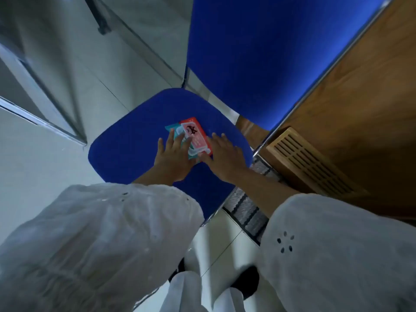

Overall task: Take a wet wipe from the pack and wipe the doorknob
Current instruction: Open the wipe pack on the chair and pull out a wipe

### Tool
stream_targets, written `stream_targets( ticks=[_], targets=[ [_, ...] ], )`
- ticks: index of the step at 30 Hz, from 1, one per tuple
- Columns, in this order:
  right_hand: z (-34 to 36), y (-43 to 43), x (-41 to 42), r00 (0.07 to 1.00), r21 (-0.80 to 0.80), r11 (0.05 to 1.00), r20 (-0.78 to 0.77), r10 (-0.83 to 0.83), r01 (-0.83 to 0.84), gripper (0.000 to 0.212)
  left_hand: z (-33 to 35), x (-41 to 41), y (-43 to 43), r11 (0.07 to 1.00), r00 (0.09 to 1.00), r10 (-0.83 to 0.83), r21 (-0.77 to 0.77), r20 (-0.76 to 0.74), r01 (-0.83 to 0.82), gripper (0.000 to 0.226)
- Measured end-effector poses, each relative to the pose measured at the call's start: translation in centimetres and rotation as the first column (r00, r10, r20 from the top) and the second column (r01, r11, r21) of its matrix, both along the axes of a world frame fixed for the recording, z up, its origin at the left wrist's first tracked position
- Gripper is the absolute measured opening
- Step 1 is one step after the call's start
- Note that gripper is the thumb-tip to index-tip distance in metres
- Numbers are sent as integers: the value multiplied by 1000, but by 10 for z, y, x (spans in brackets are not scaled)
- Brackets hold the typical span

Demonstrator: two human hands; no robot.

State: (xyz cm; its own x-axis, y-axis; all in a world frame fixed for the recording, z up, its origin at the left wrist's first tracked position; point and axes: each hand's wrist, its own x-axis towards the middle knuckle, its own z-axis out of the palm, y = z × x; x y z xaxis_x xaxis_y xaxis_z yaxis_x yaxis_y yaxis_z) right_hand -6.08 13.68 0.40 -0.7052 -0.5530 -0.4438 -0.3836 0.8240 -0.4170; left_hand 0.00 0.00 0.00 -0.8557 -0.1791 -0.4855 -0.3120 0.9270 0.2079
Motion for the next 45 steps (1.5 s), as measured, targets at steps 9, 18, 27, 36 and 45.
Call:
stream_targets(
  ticks=[9,18,27,36,45],
  targets=[
    [-25,-37,3,986,16,998,-154,59,-57,59,-27,6,-30,999,998,-53,14,32,52,64],
    [-42,-50,6,944,156,975,-268,193,-155,49,-29,1,-44,980,980,-192,-40,46,194,58],
    [-41,-56,-2,919,179,966,-316,234,-185,59,-28,-5,-39,978,977,-204,-22,69,206,63],
    [-47,-59,-12,960,24,995,-264,96,-94,60,-33,-6,-42,991,992,-129,-35,-12,129,66],
    [-44,-50,-10,924,28,980,-329,196,-198,46,-37,-3,-33,999,997,-26,25,-79,28,59]
  ],
)
